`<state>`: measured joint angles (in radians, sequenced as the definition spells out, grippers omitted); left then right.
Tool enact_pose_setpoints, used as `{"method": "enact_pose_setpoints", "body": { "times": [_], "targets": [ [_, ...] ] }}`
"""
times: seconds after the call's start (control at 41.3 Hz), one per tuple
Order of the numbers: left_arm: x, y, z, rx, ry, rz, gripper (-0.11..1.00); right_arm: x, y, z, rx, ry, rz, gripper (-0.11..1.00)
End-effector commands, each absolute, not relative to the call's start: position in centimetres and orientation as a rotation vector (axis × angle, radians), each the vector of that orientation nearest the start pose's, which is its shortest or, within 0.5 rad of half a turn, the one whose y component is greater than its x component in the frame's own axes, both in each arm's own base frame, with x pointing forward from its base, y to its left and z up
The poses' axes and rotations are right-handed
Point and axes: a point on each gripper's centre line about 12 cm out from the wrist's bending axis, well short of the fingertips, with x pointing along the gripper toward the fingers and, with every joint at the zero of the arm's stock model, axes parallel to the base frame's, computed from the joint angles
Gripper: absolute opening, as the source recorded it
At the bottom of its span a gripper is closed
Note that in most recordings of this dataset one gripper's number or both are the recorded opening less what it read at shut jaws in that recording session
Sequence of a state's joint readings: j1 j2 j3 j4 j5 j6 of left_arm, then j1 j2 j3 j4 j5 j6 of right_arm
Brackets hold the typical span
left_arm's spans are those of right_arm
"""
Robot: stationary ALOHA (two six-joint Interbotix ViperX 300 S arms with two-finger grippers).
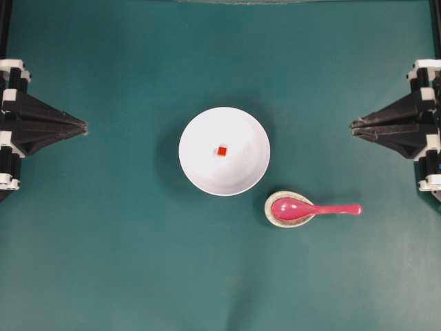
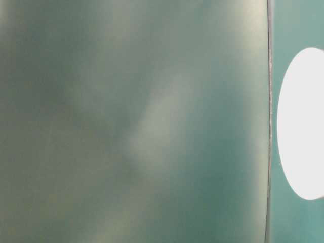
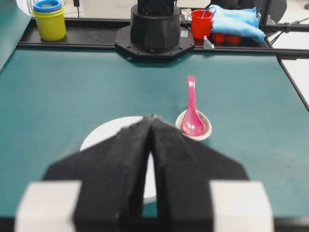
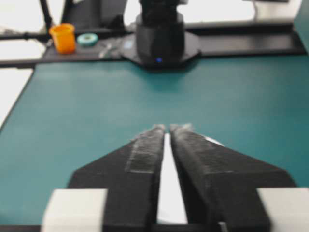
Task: Grip the spoon and scoop the red block from the bowl with right arm.
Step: 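Move the right gripper toward the pink spoon handle on the spoon rest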
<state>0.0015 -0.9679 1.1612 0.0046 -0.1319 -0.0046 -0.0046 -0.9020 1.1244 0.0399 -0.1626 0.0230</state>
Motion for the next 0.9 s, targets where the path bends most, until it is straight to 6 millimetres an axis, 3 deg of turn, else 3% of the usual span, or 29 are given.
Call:
{"method": "enact_pose_setpoints", "body": {
  "times": [0.0,0.194,0.484,0.872],
  "targets": [
    [20.1,0.0,29.2,0.001,0.035,-0.001,0.0,21.7,-0.1,29.9,0.067,0.034,-0.01,0.29],
    [20.2,0.0,29.1,0.005,0.041,-0.001,0.0,22.0,-0.1,29.8,0.067,0.044,-0.01,0.45],
    [20.3,0.0,28.9,0.003,0.049,-0.001,0.0,22.3,-0.1,29.4,0.1,0.061,-0.013,0.5],
    [20.3,0.0,28.9,0.02,0.048,-0.001,0.0,23.5,-0.2,27.4,0.106,0.122,-0.018,0.52]
  ]
}}
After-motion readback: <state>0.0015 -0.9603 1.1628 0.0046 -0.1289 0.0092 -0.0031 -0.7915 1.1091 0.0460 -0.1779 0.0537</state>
